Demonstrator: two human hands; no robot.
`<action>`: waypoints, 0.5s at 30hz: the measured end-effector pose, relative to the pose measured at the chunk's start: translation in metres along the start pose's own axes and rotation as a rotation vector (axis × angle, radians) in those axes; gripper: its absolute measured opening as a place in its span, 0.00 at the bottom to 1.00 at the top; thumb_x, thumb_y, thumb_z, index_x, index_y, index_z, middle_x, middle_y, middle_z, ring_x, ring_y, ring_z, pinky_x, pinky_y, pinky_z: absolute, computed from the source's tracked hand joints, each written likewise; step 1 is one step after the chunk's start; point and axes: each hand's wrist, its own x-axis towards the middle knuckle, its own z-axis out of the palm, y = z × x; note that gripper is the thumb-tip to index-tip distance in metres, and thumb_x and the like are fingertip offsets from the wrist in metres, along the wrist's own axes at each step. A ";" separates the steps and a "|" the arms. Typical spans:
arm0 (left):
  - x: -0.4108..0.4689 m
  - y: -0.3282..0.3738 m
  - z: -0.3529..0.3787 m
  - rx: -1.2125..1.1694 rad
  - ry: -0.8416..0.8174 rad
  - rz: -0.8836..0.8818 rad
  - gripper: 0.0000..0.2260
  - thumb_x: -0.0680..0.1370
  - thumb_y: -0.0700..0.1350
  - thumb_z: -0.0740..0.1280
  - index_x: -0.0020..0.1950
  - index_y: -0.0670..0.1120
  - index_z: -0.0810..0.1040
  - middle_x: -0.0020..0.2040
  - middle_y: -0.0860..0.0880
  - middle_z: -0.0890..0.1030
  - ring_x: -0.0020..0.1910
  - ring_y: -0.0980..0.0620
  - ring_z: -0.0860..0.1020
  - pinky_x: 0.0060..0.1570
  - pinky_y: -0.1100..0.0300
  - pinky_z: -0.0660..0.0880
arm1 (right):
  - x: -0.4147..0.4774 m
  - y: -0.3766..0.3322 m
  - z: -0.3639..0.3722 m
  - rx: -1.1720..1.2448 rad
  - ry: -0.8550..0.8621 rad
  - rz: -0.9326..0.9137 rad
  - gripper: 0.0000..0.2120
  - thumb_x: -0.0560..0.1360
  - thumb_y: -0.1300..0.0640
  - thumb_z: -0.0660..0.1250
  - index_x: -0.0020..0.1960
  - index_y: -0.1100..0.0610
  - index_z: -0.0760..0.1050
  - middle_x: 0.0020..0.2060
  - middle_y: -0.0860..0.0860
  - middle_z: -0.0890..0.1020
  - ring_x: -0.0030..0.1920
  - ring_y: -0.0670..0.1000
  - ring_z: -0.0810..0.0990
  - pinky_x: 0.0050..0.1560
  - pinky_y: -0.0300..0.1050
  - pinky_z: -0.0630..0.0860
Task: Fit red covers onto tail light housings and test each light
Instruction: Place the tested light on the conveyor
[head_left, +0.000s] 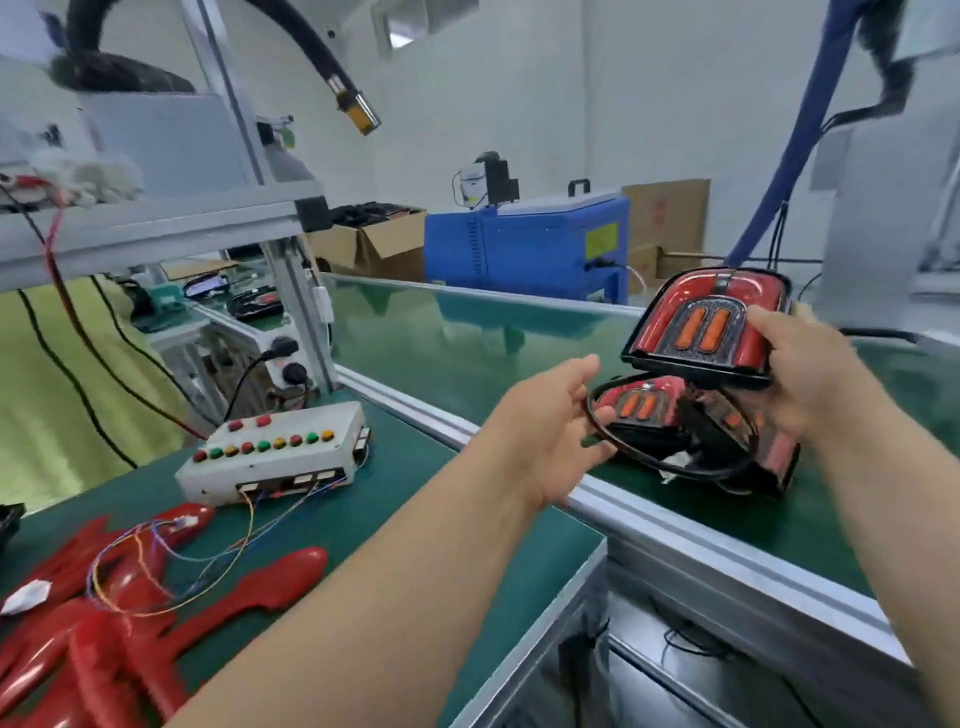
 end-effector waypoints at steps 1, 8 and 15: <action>0.005 -0.003 0.008 0.012 -0.010 0.004 0.12 0.83 0.46 0.62 0.40 0.46 0.71 0.34 0.49 0.78 0.39 0.53 0.78 0.43 0.56 0.73 | 0.002 -0.001 -0.009 -0.014 0.022 -0.001 0.11 0.82 0.57 0.59 0.63 0.49 0.71 0.53 0.55 0.84 0.44 0.53 0.87 0.34 0.50 0.83; 0.033 -0.025 0.038 0.125 -0.018 0.064 0.11 0.83 0.46 0.62 0.47 0.44 0.81 0.46 0.44 0.78 0.50 0.47 0.76 0.61 0.49 0.74 | 0.010 0.003 -0.051 -0.061 0.096 0.088 0.16 0.83 0.55 0.59 0.70 0.53 0.68 0.55 0.59 0.83 0.51 0.59 0.84 0.38 0.54 0.83; 0.036 -0.039 0.053 0.406 -0.061 0.168 0.07 0.79 0.50 0.63 0.49 0.47 0.76 0.41 0.49 0.76 0.45 0.50 0.74 0.59 0.52 0.71 | 0.012 0.019 -0.087 0.033 0.199 0.194 0.13 0.82 0.45 0.59 0.55 0.49 0.79 0.47 0.55 0.85 0.47 0.55 0.84 0.41 0.54 0.82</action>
